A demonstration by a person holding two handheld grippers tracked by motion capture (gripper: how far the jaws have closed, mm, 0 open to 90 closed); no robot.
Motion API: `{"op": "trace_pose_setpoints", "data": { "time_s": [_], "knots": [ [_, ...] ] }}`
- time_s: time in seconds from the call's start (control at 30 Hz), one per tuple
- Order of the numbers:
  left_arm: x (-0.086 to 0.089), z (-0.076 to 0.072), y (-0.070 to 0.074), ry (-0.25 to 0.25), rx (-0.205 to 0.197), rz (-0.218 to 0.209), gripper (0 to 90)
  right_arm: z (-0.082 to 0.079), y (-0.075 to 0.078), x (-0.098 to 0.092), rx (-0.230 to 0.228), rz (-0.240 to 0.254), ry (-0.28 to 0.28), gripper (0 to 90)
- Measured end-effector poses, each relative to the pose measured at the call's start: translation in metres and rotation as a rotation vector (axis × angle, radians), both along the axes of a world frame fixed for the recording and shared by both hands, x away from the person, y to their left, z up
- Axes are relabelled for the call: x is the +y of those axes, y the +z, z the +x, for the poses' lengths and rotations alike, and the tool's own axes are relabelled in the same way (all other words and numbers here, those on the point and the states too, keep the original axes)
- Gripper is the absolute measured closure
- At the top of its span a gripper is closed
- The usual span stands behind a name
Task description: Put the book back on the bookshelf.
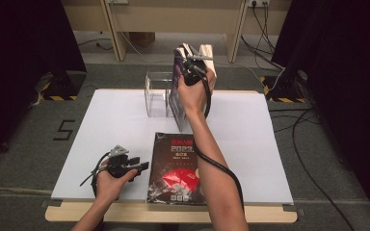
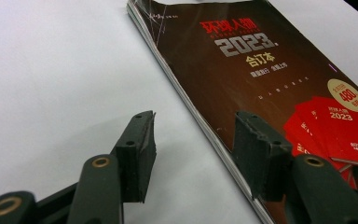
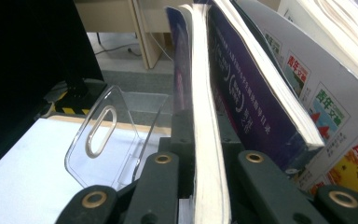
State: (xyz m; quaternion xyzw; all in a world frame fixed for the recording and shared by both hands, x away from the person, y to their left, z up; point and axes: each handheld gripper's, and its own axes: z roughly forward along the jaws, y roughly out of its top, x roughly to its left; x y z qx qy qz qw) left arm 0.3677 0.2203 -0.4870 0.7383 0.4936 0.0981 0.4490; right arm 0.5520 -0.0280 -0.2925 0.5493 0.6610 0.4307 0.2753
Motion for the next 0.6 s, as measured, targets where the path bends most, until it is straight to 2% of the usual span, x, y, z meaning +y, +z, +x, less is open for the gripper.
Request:
{"op": "trace_pose_setpoints", "data": {
  "time_s": [0.23, 0.6],
  "knots": [
    [0.002, -0.001, 0.000, 0.007, -0.002, -0.003, 48.1, -0.003, 0.000, 0.008, -0.043, -0.004, -0.005, 82.8],
    [0.003, -0.001, 0.001, 0.008, -0.004, -0.005, 48.2, -0.002, 0.012, 0.012, -0.127, 0.006, -0.043, 82.8]
  ]
}}
